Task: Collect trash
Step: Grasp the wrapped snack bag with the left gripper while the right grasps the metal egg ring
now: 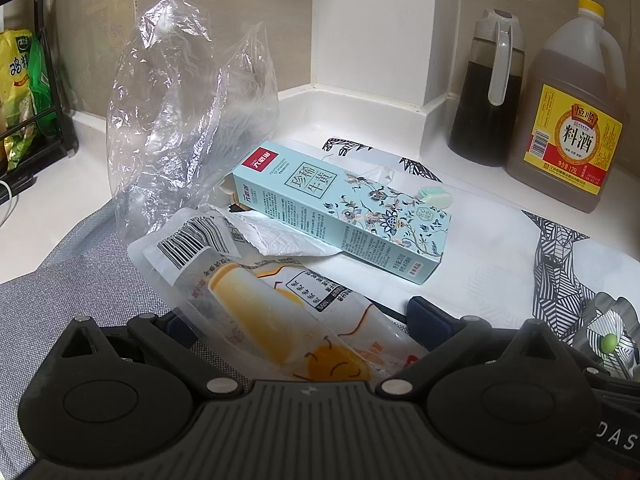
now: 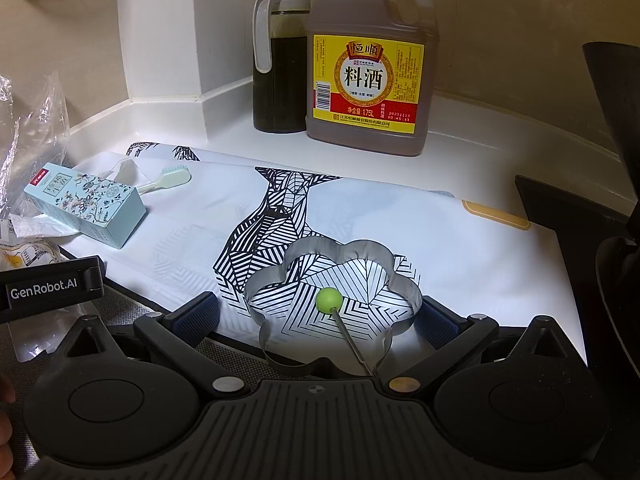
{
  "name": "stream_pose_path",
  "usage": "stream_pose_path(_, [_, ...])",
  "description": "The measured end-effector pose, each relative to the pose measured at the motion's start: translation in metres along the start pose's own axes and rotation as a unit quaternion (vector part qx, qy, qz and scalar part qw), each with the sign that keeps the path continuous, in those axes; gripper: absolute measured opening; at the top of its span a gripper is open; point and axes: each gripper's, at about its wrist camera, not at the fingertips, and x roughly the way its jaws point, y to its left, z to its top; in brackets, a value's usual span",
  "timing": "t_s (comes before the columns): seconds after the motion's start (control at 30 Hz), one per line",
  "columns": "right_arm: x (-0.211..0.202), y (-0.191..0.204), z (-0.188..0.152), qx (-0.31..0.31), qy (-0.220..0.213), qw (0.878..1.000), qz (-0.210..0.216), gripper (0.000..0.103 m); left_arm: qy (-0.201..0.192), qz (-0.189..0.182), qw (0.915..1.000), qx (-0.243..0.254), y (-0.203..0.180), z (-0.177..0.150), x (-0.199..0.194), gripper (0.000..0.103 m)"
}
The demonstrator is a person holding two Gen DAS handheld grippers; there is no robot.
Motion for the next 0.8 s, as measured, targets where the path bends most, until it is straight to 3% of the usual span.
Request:
stream_pose_path(0.23, [0.000,0.000,0.001,0.000,0.000,1.000,-0.001,0.103,0.002,0.009,1.0000,-0.001,-0.002,0.001,0.000,0.103])
stream_pose_path(0.33, [0.000,0.000,0.001,-0.001,-0.001,1.000,-0.002,0.103,0.013,0.033,0.9994,0.000,-0.003,0.004,-0.003,0.103])
stream_pose_path(0.43, [-0.001,-0.001,0.001,0.001,-0.002,1.000,-0.003,0.103,0.017,0.030,0.9994,0.009,-0.001,0.008,-0.013,0.072])
stream_pose_path(0.5, [-0.005,-0.003,0.000,0.005,-0.008,1.000,-0.005,0.087,0.030,0.023,0.9992,0.010,0.003,0.009,-0.022,0.038])
stream_pose_path(0.6, [-0.010,-0.006,-0.001,0.013,-0.021,1.000,0.004,0.087,0.041,-0.006,0.9992,0.002,0.015,0.010,-0.038,0.036])
stream_pose_path(0.8, [-0.025,-0.010,-0.001,0.035,-0.073,0.996,0.026,0.087,0.001,-0.049,0.9986,0.018,0.037,0.005,-0.090,0.034])
